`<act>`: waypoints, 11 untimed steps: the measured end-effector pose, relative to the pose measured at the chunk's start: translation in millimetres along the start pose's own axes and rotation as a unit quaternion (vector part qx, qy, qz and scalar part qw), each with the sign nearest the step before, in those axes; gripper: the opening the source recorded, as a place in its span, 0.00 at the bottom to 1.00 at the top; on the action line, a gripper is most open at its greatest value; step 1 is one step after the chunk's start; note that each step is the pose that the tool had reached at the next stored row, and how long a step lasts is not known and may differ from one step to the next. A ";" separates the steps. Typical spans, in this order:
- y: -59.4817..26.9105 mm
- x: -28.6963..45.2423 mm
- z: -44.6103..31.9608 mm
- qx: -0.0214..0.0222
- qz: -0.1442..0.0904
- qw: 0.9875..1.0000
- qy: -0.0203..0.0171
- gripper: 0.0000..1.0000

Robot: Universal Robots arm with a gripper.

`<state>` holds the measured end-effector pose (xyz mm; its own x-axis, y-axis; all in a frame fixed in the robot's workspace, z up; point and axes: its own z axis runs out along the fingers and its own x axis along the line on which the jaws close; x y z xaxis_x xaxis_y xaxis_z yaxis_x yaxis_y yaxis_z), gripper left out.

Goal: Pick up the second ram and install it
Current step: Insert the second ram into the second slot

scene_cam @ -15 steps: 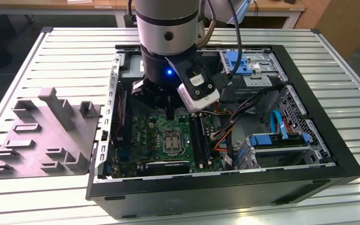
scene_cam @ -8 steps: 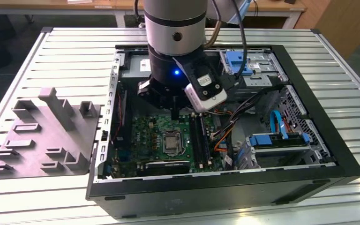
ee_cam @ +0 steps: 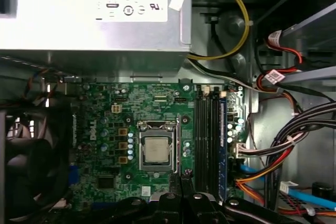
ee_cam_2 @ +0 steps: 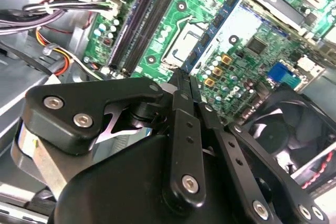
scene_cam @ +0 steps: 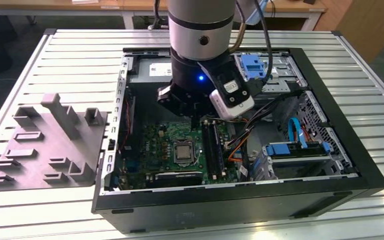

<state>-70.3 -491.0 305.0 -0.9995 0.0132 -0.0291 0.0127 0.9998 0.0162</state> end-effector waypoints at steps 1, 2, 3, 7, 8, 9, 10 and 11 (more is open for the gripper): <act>0.1 -1.7 0.2 0.000 0.000 1.000 0.000 0.12; 0.1 -3.3 0.4 0.000 0.000 1.000 0.000 0.12; 0.1 -4.9 0.5 0.000 0.000 1.000 0.000 0.12; 0.2 -12.7 1.4 0.000 -0.002 1.000 0.000 0.12; 0.2 -14.7 1.7 0.000 -0.002 1.000 0.000 0.12; 0.2 -16.5 2.0 0.000 -0.002 1.000 0.000 0.12; 0.2 -18.1 2.5 0.000 -0.003 1.000 0.000 0.12; 0.2 -19.7 3.1 0.000 -0.003 1.000 0.000 0.12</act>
<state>-50.5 -491.0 302.5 -0.9996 0.0072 -0.0290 0.0068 0.9998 0.0160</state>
